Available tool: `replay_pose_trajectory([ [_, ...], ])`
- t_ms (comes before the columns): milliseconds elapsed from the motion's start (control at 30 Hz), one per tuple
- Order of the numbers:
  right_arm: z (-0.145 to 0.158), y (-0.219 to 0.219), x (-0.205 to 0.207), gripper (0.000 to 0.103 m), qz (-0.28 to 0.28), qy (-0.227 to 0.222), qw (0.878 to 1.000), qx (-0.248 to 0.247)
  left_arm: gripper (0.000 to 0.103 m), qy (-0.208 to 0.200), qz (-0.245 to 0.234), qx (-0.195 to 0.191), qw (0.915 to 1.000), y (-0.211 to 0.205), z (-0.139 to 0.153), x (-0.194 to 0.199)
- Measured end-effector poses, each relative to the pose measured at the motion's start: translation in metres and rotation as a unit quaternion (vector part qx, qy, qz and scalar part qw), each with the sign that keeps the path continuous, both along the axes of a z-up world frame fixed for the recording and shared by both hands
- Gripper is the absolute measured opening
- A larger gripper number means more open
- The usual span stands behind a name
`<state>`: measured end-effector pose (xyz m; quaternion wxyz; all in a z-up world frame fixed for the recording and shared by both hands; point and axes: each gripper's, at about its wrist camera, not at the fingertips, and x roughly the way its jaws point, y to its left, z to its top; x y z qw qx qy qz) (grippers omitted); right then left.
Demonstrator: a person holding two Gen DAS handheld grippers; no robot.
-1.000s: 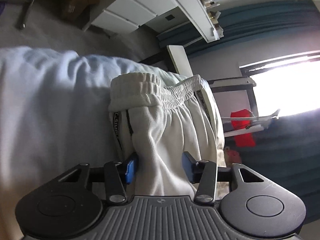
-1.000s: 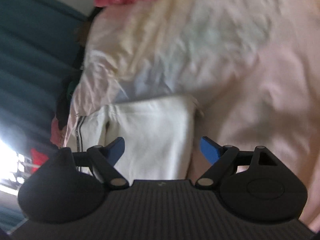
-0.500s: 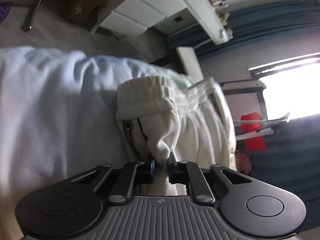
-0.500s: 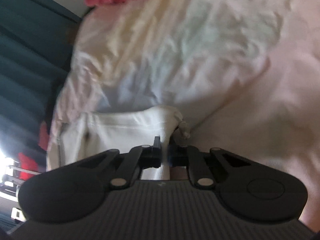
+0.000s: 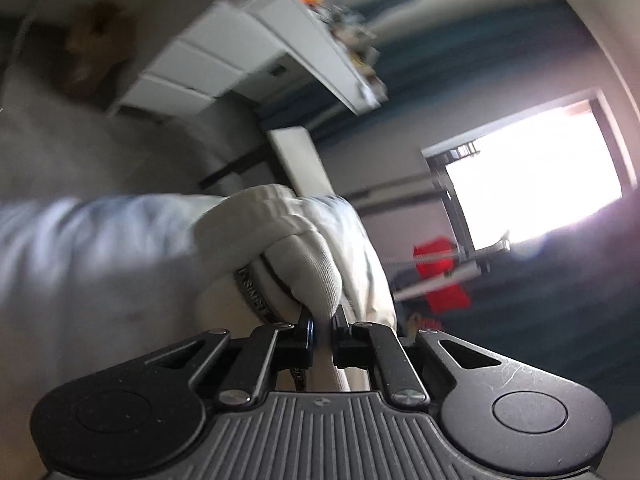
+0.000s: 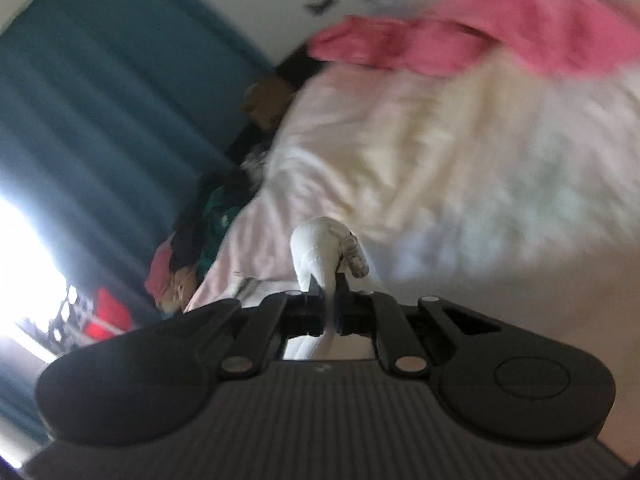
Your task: Fold clothes
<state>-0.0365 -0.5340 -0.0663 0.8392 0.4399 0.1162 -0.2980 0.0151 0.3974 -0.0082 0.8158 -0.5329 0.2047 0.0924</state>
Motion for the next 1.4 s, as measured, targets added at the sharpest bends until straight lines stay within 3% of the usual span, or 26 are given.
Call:
replay_pose_trajectory([
  [100, 0.026, -0.003, 0.062, 0.008, 0.015, 0.005, 1.000, -0.019, 0.009, 0.016, -0.010, 0.013, 0.9997, 0.001, 0.020, 0.062],
  [233, 0.040, -0.004, 0.164, 0.008, 0.008, 0.034, 0.997, -0.069, 0.009, 0.023, -0.022, 0.086, 0.9958, -0.016, 0.036, 0.161],
  [300, 0.030, -0.005, 0.216, 0.008, -0.004, 0.051, 0.996, -0.076, 0.009, 0.028, -0.026, 0.127, 0.9911, -0.030, 0.039, 0.211],
  [500, -0.028, -0.010, 0.339, 0.008, -0.002, 0.115, 0.988, -0.100, 0.010, 0.108, -0.029, 0.176, 0.9781, -0.063, -0.006, 0.351],
  [600, -0.062, -0.013, 0.376, 0.008, 0.013, 0.140, 0.984, -0.113, 0.011, 0.149, -0.032, 0.196, 0.9687, -0.072, -0.036, 0.391],
  [700, -0.086, -0.015, 0.396, 0.009, 0.022, 0.153, 0.982, -0.108, 0.014, 0.163, -0.031, 0.200, 0.9655, -0.076, -0.054, 0.406],
  [833, -0.086, -0.015, 0.391, 0.013, 0.035, 0.143, 0.984, -0.096, 0.019, 0.148, -0.047, 0.208, 0.9656, -0.076, -0.056, 0.391],
  [933, -0.076, -0.016, 0.374, 0.014, 0.039, 0.127, 0.989, -0.060, 0.038, 0.125, -0.064, 0.213, 0.9668, -0.075, -0.052, 0.364],
  [1000, -0.071, -0.019, 0.356, 0.020, 0.067, 0.102, 0.992, -0.026, 0.052, 0.109, -0.076, 0.216, 0.9672, -0.074, -0.049, 0.346],
  [1067, -0.069, -0.018, 0.330, 0.050, 0.094, 0.076, 0.993, 0.010, 0.053, 0.098, -0.081, 0.223, 0.9666, -0.077, -0.048, 0.320],
  [1133, -0.068, -0.013, 0.303, 0.068, 0.104, 0.053, 0.992, 0.036, 0.055, 0.089, -0.080, 0.230, 0.9658, -0.083, -0.048, 0.287],
  [1200, -0.066, -0.004, 0.268, 0.071, 0.114, 0.026, 0.992, 0.055, 0.063, 0.066, -0.074, 0.216, 0.9713, -0.088, -0.052, 0.247],
  [1300, -0.077, 0.008, 0.217, 0.071, 0.124, -0.017, 0.987, 0.099, 0.063, 0.063, -0.051, 0.190, 0.9784, -0.099, -0.059, 0.193],
  [1400, -0.095, 0.016, 0.174, 0.071, 0.122, -0.056, 0.979, 0.151, 0.065, 0.056, -0.044, 0.136, 0.9881, -0.108, -0.072, 0.152],
])
